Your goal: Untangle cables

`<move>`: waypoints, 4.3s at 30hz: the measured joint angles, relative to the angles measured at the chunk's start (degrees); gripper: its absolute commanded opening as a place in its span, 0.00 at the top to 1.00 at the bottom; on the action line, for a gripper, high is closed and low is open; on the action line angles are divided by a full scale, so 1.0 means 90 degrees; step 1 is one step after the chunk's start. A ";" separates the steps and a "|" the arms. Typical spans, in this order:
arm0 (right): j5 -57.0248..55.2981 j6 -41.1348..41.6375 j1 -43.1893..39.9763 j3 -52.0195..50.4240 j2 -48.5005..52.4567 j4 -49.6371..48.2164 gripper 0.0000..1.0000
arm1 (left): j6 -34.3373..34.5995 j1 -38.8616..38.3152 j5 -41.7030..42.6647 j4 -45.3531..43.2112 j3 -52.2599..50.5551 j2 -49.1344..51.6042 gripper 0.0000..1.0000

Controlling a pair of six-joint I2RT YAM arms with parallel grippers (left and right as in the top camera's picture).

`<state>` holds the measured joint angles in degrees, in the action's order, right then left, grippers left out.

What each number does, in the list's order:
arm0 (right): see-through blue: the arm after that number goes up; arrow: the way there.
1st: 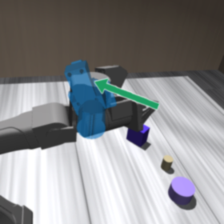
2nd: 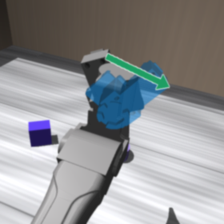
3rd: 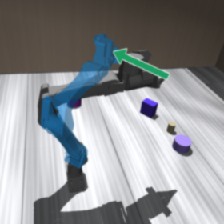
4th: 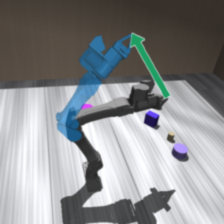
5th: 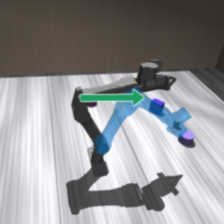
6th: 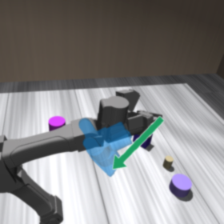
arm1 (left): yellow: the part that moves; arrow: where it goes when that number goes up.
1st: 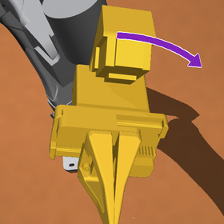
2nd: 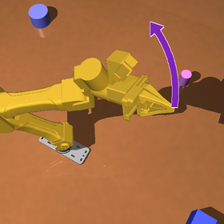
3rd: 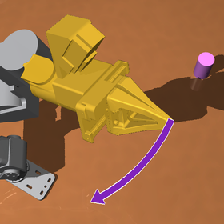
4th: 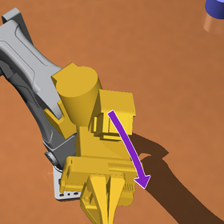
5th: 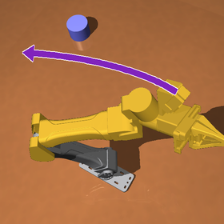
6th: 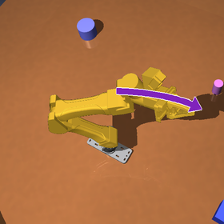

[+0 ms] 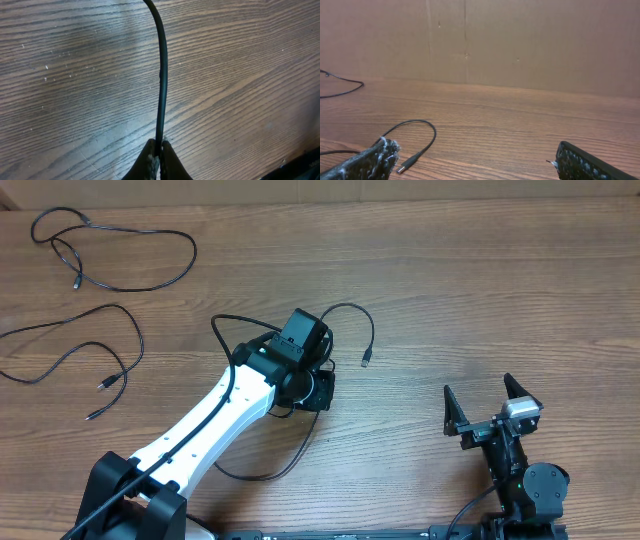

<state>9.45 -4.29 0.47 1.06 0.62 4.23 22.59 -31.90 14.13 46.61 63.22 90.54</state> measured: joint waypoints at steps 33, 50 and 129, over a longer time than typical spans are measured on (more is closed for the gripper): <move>-0.0002 0.0000 0.0000 0.0000 0.0000 0.0000 0.00 | 0.0000 -0.0177 -0.0029 -0.0061 -0.0165 0.0000 0.28; -0.0002 -0.0002 0.0000 0.0000 0.0000 0.0002 0.00 | -0.0075 -0.1044 -0.0799 -0.0359 -0.0189 0.0000 0.07; -0.0002 -0.0002 0.0000 0.0000 0.0000 0.0000 0.00 | -0.0811 -0.1489 -0.1481 -0.0520 -0.0194 0.1569 0.11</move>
<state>9.43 -4.32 0.47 1.06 0.62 4.23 15.29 -45.30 0.80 41.93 61.47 104.66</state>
